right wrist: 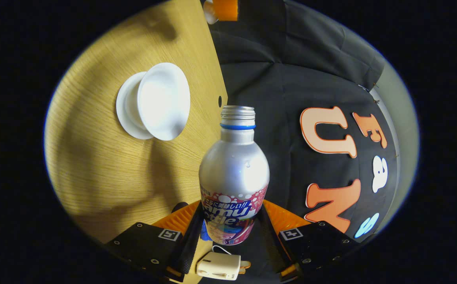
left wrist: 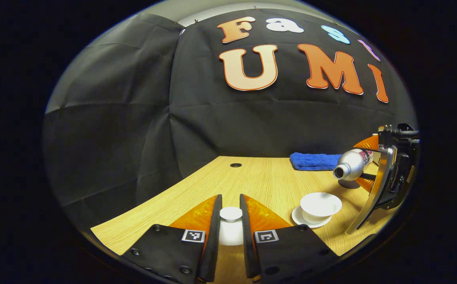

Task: Open the teacup lid with one hand, grasp the water bottle and pour water into the teacup with the other hand; after pouring, place the water bottle on the coaster and then close the teacup lid.

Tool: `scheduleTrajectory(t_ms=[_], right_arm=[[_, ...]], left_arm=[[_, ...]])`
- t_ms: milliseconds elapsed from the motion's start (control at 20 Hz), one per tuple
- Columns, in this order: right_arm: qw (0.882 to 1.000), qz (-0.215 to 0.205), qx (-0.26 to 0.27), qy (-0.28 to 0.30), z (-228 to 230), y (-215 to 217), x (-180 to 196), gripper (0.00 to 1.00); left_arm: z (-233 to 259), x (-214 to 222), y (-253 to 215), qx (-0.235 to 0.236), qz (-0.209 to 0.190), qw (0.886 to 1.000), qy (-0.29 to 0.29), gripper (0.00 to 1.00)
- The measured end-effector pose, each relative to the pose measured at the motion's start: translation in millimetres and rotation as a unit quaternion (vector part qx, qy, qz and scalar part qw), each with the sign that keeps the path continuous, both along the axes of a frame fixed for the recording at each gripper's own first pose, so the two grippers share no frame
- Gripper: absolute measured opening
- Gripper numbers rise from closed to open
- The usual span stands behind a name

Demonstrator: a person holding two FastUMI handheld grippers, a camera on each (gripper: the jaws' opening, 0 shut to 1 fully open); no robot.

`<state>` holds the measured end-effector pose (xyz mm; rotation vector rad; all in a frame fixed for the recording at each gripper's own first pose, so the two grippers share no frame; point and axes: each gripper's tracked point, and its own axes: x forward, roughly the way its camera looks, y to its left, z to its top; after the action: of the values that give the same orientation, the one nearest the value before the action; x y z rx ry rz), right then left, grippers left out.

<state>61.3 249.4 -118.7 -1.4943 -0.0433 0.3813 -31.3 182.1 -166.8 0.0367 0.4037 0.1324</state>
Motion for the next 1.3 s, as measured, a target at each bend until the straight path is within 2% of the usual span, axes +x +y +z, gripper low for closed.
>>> scheduleTrajectory(t_ms=[50,150,400,450,550,800,850,950,1200,1250,1300], right_arm=[[1.0,0.001,-0.005,-0.01,0.6,-0.5,1.4,0.77],[0.999,0.001,-0.017,-0.032,1.6,-0.2,1.2,0.77],[0.997,0.013,-0.045,-0.063,5.3,-0.1,1.9,0.77],[0.996,0.017,-0.054,-0.069,5.9,0.1,1.8,0.72],[0.994,0.025,-0.07,-0.084,8.0,-0.8,1.6,0.76],[0.989,0.04,-0.097,-0.105,13.1,2.1,3.1,0.76],[0.988,0.043,-0.102,-0.109,14.3,1.7,4.1,0.72],[0.986,0.049,-0.114,-0.112,16.2,1.8,5.1,0.76],[0.982,0.048,-0.124,-0.133,27.6,-2.1,12.3,0.76],[0.981,0.048,-0.124,-0.138,31.5,-2.6,12.4,0.76],[0.981,0.048,-0.125,-0.144,37.3,-2.6,14.4,0.76]], left_arm=[[-1.1,-0.9,0.9,0.001,0.001,1.0,0.001,0.31],[-2.7,-2.2,1.9,0.001,0.001,1.0,0.003,0.29],[-1.6,-2.4,1.2,-0.001,0.001,1.0,0.001,0.32],[-1.7,-2.9,1.0,-0.002,0.0,1.0,0.0,0.32],[0.7,-2.9,0.9,-0.002,0.0,1.0,0.0,0.32],[1.4,-2.5,1.1,-0.002,0.001,1.0,0.001,0.32],[1.1,-3.0,1.3,-0.002,0.001,1.0,0.001,0.32],[1.3,-2.6,1.1,-0.004,0.002,1.0,0.0,0.31],[2.3,-2.7,0.8,-0.006,0.003,1.0,-0.002,0.31],[2.4,-2.1,1.4,-0.006,0.003,1.0,-0.003,0.29],[2.6,-2.5,1.4,-0.005,0.002,1.0,-0.003,0.32]])
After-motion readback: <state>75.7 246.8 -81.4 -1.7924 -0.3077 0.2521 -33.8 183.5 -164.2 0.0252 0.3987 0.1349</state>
